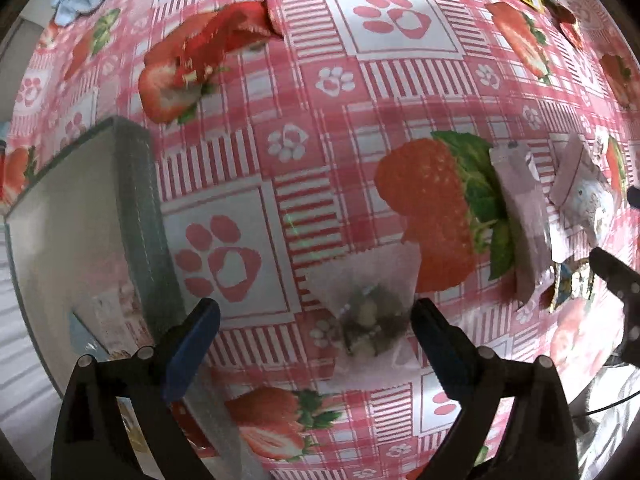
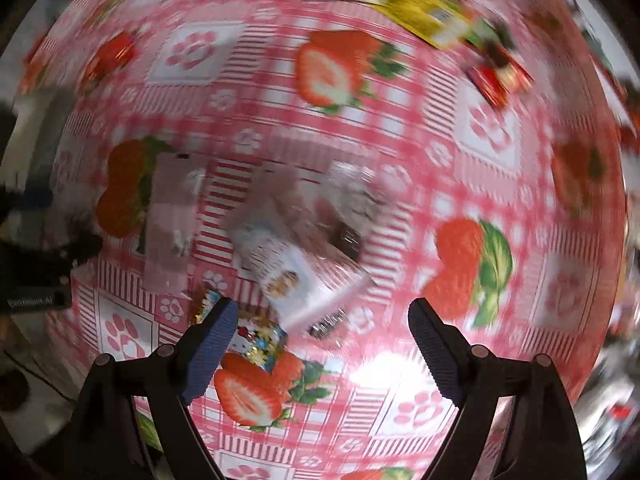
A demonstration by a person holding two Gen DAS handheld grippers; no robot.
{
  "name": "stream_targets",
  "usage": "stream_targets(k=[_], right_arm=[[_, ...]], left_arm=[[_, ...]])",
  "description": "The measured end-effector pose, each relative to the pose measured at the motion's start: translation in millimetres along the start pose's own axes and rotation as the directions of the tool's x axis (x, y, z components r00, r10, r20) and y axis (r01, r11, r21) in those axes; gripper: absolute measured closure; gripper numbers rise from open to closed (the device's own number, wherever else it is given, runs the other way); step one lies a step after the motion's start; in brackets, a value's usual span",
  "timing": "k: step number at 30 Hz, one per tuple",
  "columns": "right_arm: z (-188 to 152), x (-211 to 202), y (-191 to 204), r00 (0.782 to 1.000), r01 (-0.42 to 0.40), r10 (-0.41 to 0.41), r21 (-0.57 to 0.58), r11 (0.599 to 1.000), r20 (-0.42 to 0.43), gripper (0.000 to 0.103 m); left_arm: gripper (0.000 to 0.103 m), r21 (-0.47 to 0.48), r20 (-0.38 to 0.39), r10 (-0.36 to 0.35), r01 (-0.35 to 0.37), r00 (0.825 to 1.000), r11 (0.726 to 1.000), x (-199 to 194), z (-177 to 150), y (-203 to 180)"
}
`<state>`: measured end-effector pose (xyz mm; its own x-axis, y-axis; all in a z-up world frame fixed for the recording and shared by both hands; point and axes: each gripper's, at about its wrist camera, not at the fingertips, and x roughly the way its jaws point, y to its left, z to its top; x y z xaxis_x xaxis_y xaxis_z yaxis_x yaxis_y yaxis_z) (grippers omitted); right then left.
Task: Organize snacks
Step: 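Grasp another pink Crispy Cranberry packet with the right tool while the left tool grasps a clear candy bag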
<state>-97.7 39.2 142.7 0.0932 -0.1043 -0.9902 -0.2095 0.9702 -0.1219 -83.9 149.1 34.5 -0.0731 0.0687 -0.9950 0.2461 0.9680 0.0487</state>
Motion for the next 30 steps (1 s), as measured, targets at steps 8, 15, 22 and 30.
stream_targets(k=[8, 15, 22, 30], right_arm=[[16, 28, 46, 0.994, 0.101, -0.106, -0.305, 0.947, 0.0, 0.027], [23, 27, 50, 0.99, 0.132, -0.138, -0.291, 0.948, 0.0, 0.06], [29, -1, 18, 1.0, 0.001, -0.005, -0.159, 0.987, -0.024, 0.062], [19, -34, -15, 0.978, -0.206, 0.206, 0.025, 0.978, -0.015, 0.062]], left_arm=[[0.006, 0.006, -0.005, -0.03, 0.03, 1.0, 1.0, 5, 13, 3], [0.052, 0.028, 0.031, -0.059, 0.059, 0.998, 0.998, 0, 2, 11], [0.073, -0.02, 0.066, -0.134, 0.135, 0.989, 0.991, -27, 1, 28], [0.073, -0.079, 0.091, -0.203, 0.21, 0.975, 0.974, -55, -23, 66]])
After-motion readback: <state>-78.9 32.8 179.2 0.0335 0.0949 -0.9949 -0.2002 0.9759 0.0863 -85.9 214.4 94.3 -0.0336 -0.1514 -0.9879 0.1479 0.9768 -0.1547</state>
